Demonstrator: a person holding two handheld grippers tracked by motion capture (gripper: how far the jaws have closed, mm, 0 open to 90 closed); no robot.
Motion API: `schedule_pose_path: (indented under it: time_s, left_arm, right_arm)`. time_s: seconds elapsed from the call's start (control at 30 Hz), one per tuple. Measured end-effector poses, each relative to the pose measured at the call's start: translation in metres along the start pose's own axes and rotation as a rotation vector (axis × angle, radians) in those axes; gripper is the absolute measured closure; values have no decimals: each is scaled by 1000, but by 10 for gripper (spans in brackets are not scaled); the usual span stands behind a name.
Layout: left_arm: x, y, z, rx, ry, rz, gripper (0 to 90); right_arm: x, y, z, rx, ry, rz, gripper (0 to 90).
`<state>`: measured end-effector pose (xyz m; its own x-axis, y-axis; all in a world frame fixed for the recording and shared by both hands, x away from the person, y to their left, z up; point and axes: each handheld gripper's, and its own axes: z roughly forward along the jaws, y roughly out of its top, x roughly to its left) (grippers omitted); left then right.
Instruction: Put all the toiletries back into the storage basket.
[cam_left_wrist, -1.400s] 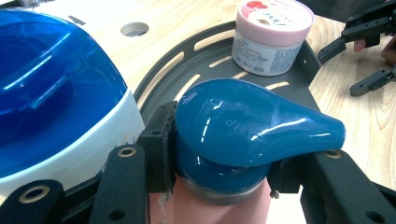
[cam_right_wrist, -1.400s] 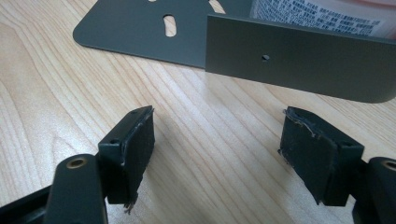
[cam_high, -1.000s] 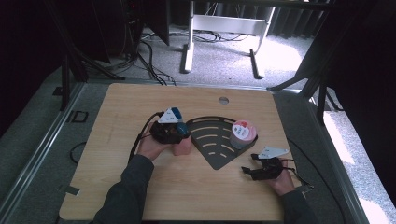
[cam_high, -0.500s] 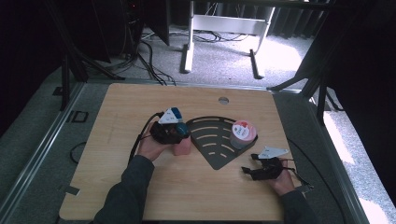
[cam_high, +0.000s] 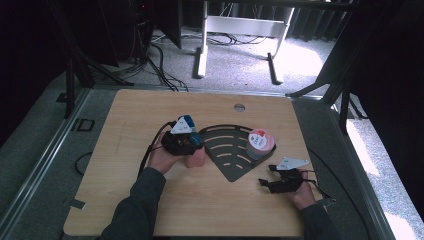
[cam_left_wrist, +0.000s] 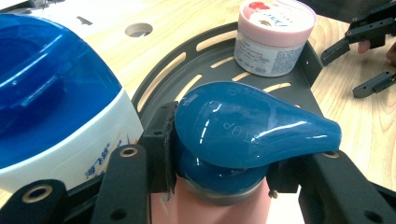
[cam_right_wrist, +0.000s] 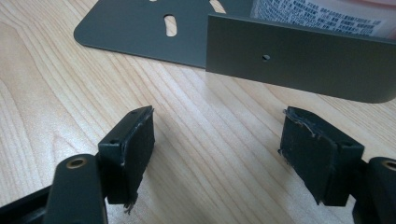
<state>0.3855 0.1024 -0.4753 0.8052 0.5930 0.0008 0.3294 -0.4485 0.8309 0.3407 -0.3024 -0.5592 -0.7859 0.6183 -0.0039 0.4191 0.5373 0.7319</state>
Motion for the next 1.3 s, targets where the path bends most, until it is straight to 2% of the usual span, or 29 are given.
schedule_pose_path:
  time_s: [0.3, 0.83, 1.3]
  left_arm:
    - [-6, 3, -1, 21, 16, 8, 527]
    - [-12, 12, -6, -5, 16, -16, 528]
    - [-20, 26, -9, 2, 21, 1, 528]
  right_arm:
    - [0, 0, 0, 0, 0, -1, 259]
    - [0, 0, 0, -1, 1, -3, 259]
    - [0, 0, 0, -2, 1, -5, 259]
